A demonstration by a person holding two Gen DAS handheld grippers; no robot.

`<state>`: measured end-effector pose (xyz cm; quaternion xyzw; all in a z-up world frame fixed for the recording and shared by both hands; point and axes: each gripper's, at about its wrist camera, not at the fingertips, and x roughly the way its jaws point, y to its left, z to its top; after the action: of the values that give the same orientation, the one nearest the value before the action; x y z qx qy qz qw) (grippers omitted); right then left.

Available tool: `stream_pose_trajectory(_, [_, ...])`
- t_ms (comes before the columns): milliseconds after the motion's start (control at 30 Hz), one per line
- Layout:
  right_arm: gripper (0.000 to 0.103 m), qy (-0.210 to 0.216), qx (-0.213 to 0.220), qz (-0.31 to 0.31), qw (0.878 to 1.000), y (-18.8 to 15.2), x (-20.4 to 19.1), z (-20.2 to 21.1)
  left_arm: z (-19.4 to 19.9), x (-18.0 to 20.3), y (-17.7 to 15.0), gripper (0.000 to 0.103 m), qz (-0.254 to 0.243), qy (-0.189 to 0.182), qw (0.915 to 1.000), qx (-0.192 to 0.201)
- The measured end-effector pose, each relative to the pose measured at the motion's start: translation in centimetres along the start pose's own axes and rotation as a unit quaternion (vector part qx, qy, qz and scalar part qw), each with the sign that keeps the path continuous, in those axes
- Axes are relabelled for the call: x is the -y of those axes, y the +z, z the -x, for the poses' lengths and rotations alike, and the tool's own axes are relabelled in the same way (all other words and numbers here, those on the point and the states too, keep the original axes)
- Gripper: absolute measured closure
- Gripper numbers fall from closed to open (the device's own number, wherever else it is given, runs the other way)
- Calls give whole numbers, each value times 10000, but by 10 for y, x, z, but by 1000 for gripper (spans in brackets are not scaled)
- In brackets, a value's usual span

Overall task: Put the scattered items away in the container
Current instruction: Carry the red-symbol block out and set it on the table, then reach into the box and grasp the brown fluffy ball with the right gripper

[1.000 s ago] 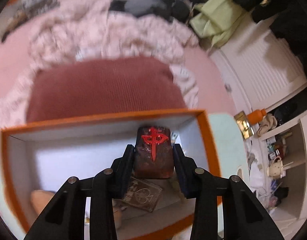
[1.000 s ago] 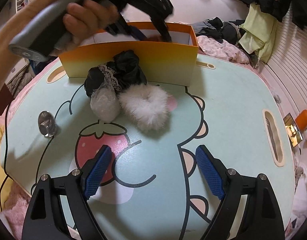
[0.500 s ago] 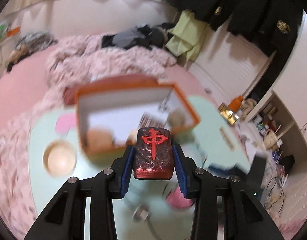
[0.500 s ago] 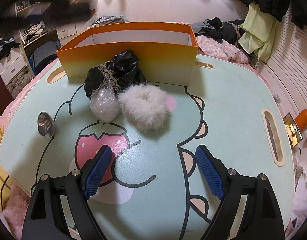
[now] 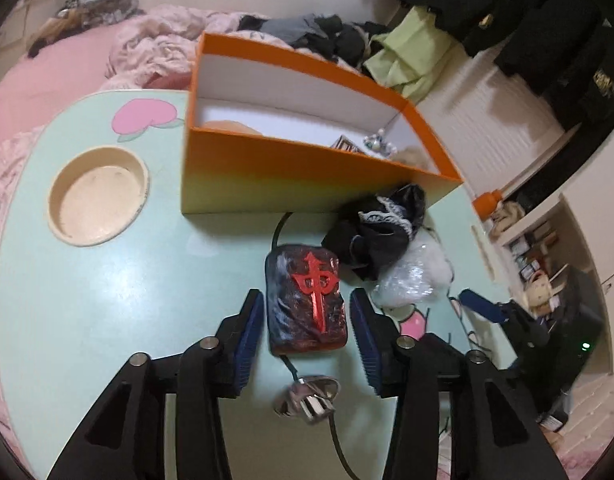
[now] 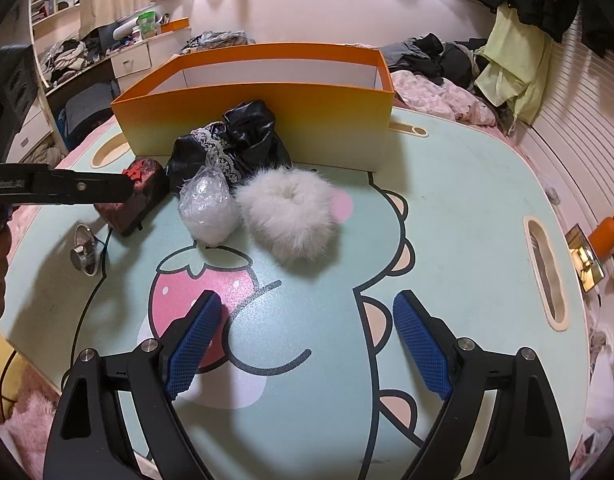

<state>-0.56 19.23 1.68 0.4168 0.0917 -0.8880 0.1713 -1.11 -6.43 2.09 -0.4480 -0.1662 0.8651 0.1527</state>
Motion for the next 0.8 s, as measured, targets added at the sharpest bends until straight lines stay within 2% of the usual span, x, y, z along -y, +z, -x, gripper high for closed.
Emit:
stream_pose_trajectory(33, [15,0,1,-3,10000,0,0,0,6,1,-2,44,-67,71,9999,75])
stream_pose_trajectory(100, [15,-3,6,-14,10000,0,0,0,19,5,-8,39,-302,232,9991,176])
stream_pose_trajectory(233, [15,-14,13,-28,10000,0,1,0,31,19,-27,40,-1064,398,9935,-67])
stream_pose_trajectory(267, [15,-17,12,-31,10000,-1,0,1,30,23,-33,41,-1269,461,9907,-174])
stream_pose_trajectory(333, [15,-19,10,-33,10000,-1,1,0,25,26,-43,64,-1525,618,9856,-378])
stream_pose_trajectory(433, [15,-22,7,-33,10000,-1,1,0,15,25,-48,81,-1560,564,9845,-569])
stream_pose_trajectory(600, [15,-27,8,-44,10000,-1,2,1,3,31,-41,89,-1514,368,9867,-464])
stream_pose_trajectory(800, [15,-12,4,-49,10000,-1,3,2,-6,44,-38,87,-1516,466,9872,-186])
